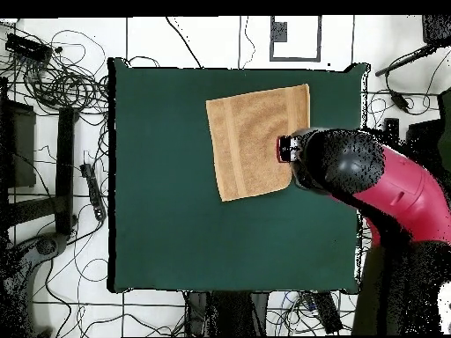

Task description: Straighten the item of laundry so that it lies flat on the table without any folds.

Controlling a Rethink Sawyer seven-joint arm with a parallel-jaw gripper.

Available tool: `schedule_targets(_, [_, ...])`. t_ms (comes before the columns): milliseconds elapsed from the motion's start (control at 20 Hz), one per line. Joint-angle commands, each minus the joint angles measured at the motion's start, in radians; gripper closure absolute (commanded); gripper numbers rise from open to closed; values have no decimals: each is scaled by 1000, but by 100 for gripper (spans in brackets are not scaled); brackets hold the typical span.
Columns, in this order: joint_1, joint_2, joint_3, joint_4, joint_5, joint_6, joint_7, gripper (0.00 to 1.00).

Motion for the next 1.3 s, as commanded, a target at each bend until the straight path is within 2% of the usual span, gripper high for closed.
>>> schedule_targets(50, [27,135,65,140,20,-127,225,0])
schedule_targets(950, [109,273,12,-3,48,-179,317,0])
schedule_targets(1300, [179,382,-53,-177,76,-123,389,0])
